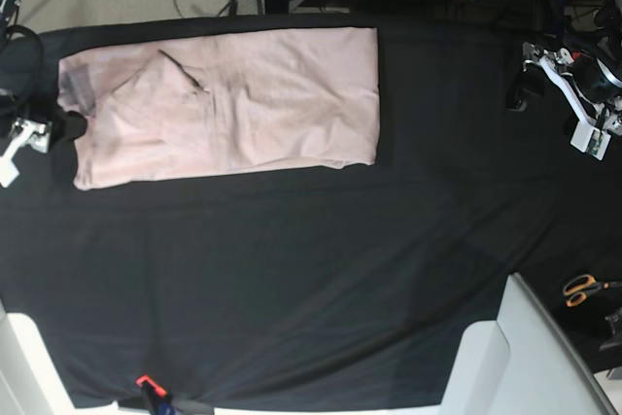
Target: Fold the T-shirt properly
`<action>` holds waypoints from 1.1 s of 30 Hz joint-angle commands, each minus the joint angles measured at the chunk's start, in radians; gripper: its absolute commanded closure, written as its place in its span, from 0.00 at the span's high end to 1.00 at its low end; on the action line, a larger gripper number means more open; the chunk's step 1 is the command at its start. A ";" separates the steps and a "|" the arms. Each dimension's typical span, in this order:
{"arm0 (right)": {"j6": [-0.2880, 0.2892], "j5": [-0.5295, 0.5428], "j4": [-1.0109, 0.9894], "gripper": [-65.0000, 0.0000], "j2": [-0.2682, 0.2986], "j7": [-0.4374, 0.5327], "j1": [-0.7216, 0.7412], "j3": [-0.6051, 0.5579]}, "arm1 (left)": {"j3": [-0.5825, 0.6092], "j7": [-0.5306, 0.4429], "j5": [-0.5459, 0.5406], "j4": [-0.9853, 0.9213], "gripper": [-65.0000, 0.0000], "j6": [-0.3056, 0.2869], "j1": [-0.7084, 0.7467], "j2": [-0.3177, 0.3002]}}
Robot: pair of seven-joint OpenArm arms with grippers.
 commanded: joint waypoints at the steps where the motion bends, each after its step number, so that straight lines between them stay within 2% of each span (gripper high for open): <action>1: 0.000 -0.010 0.002 1.00 -0.026 -0.039 -0.007 -0.007 | -0.006 -0.016 -0.008 0.012 1.00 -0.006 -0.004 -0.015; 8: 0.000 -0.008 0.188 1.00 -0.100 -0.107 -0.035 -0.006 | 0.008 -0.016 -0.008 0.012 1.00 -0.006 -0.005 0.005; 18: 0.000 -0.008 0.200 1.00 -0.124 -0.118 -0.033 -0.004 | 0.052 -0.016 -0.008 0.012 1.00 -0.006 -0.007 0.007; 24: 0.000 -0.010 0.200 0.86 -0.140 -0.111 -0.029 -0.006 | 0.055 -0.016 -0.008 0.011 1.00 -0.006 -0.007 0.007; 28: 0.000 -0.011 0.200 0.85 -0.143 -0.091 -0.029 -0.006 | 0.055 -0.016 -0.008 0.011 1.00 -0.006 -0.007 0.007; 30: 0.000 -0.013 0.196 0.79 -0.141 -0.062 -0.029 -0.006 | 0.055 -0.016 -0.008 0.011 1.00 -0.006 -0.007 0.007; 33: 0.000 -0.014 0.196 0.62 -0.141 -0.025 -0.030 -0.006 | 0.055 -0.016 -0.008 -0.003 1.00 -0.006 -0.005 0.007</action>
